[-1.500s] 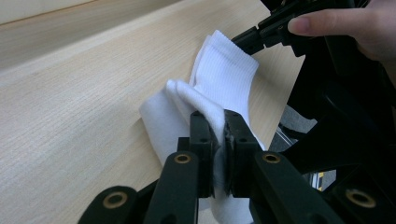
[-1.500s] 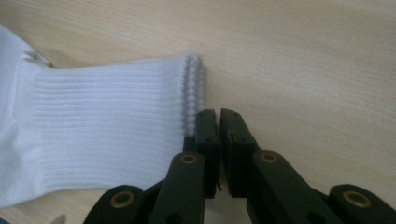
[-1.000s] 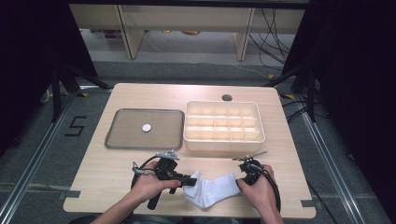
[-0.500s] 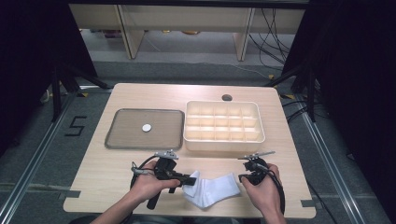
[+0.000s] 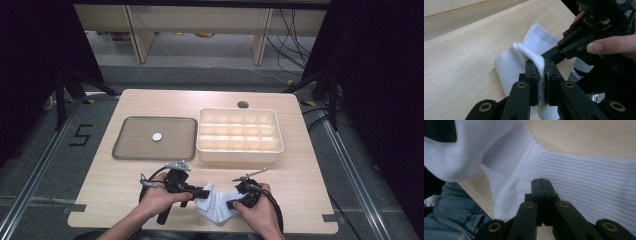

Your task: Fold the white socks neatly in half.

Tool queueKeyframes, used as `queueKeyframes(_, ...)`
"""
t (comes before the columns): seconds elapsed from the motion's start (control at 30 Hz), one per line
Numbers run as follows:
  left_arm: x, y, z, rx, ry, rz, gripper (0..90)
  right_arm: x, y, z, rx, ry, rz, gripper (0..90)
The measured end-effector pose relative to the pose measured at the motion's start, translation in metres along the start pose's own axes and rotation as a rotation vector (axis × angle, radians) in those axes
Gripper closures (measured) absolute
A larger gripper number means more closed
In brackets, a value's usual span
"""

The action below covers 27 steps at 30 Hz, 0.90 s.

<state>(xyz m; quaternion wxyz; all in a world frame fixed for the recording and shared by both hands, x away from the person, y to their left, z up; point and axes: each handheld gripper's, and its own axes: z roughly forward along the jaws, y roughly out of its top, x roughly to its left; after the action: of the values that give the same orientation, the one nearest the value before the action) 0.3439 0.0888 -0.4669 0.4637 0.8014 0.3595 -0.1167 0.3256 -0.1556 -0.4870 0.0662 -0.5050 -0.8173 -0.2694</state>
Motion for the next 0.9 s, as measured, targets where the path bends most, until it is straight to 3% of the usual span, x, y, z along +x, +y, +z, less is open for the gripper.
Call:
queueKeyframes(0.2, -0.006, 0.000, 0.000, -0.020, 0.001, 0.003, 82.9, 0.003, 0.005, 0.009, 0.010, 0.023, 0.004, 90.0)
queueKeyframes(0.27, -0.006, 0.001, 0.000, -0.008, -0.022, 0.010, 82.9, 0.002, 0.006, 0.011, 0.008, 0.037, -0.007, 90.0)
queueKeyframes(0.37, -0.007, 0.001, -0.001, -0.008, 0.001, 0.011, 82.9, 0.001, 0.006, 0.013, 0.004, 0.061, -0.015, 90.0)
queueKeyframes(0.43, -0.006, 0.000, 0.000, -0.011, -0.018, 0.009, 82.9, 0.002, 0.006, 0.013, 0.011, 0.057, -0.001, 90.0)
queueKeyframes(0.47, -0.006, 0.001, 0.000, -0.012, -0.009, 0.006, 82.9, 0.002, 0.007, 0.013, 0.005, 0.068, -0.019, 89.7)
queueKeyframes(0.53, -0.005, 0.001, -0.001, -0.011, -0.005, 0.006, 82.9, 0.002, 0.007, 0.009, 0.003, 0.063, -0.002, 88.4)
queueKeyframes(0.57, -0.005, 0.001, -0.001, -0.012, -0.012, 0.006, 82.9, -0.006, 0.009, -0.003, -0.037, 0.034, 0.004, 88.5)
queueKeyframes(0.6, -0.005, 0.000, -0.002, -0.014, -0.002, 0.005, 82.9, -0.006, 0.009, -0.003, -0.037, 0.034, 0.004, 88.5)
queueKeyframes(0.63, -0.004, 0.001, -0.002, -0.010, -0.012, 0.005, 82.9, -0.018, 0.010, -0.021, -0.084, 0.001, 0.030, 88.8)
queueKeyframes(0.67, -0.004, 0.001, -0.002, -0.010, -0.012, 0.005, 82.9, -0.018, 0.010, -0.021, -0.084, 0.001, 0.030, 88.8)
queueKeyframes(0.7, -0.004, 0.001, -0.002, -0.010, -0.013, 0.007, 82.9, -0.026, 0.010, -0.029, -0.107, -0.030, 0.044, 89.0)
queueKeyframes(0.73, -0.005, 0.001, -0.002, -0.012, -0.007, 0.006, 82.9, -0.035, 0.009, -0.038, -0.123, -0.077, 0.061, 89.3)
queueKeyframes(0.77, -0.006, 0.001, -0.002, -0.018, -0.003, 0.004, 82.9, -0.052, 0.005, -0.050, -0.136, -0.156, 0.091, 90.0)
queueKeyframes(0.8, -0.006, 0.001, -0.002, -0.018, -0.003, 0.004, 82.9, -0.052, 0.005, -0.050, -0.136, -0.156, 0.091, 90.0)
queueKeyframes(0.83, -0.005, 0.001, -0.001, -0.015, -0.012, 0.005, 82.9, -0.061, 0.001, -0.055, -0.116, -0.202, 0.135, 90.0)
queueKeyframes(0.9, -0.006, 0.001, 0.000, -0.011, -0.003, 0.007, 82.9, -0.063, -0.002, -0.052, -0.095, -0.199, 0.158, 90.0)
